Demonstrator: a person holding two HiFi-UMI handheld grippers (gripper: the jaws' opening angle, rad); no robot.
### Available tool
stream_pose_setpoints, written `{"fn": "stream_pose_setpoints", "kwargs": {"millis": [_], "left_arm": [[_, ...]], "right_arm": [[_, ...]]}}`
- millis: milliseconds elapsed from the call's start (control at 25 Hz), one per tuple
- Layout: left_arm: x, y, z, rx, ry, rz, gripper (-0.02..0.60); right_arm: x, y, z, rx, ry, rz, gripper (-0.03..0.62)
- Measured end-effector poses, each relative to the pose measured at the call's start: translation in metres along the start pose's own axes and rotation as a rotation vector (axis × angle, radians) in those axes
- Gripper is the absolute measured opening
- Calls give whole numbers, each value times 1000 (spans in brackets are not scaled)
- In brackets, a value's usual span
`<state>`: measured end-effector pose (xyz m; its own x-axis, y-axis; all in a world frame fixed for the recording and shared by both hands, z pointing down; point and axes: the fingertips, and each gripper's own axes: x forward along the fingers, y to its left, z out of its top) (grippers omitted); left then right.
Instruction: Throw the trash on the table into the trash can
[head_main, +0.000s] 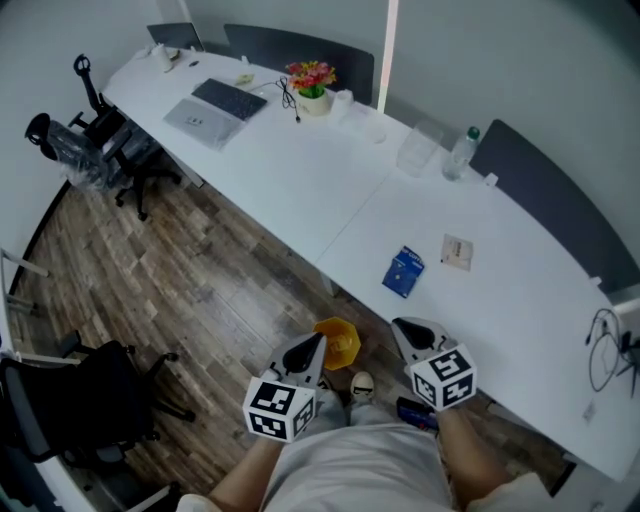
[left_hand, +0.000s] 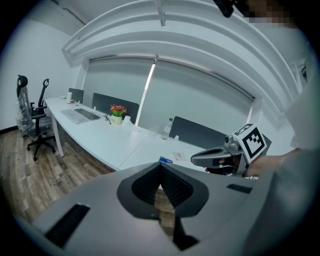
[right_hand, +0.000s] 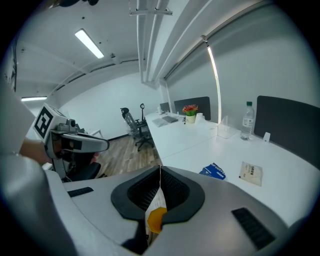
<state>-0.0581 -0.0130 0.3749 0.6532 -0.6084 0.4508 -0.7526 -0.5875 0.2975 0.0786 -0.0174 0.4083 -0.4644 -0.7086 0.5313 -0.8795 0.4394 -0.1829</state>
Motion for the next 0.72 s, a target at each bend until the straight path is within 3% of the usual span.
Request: {"fn": "stream_pose_setpoints", "kwargs": {"millis": [400,640,720], "left_arm": [[48,-24,-3,61,48,-92,0],[70,-22,-10,104,70,-101,0],[78,-20,-15,98,83,-100,0]], "right_arm": [[-1,-66,-12,42,18,-157,34],[21,-103,-25,51,45,-208,39],[32,-115,-29,68,56,-218,68]]}}
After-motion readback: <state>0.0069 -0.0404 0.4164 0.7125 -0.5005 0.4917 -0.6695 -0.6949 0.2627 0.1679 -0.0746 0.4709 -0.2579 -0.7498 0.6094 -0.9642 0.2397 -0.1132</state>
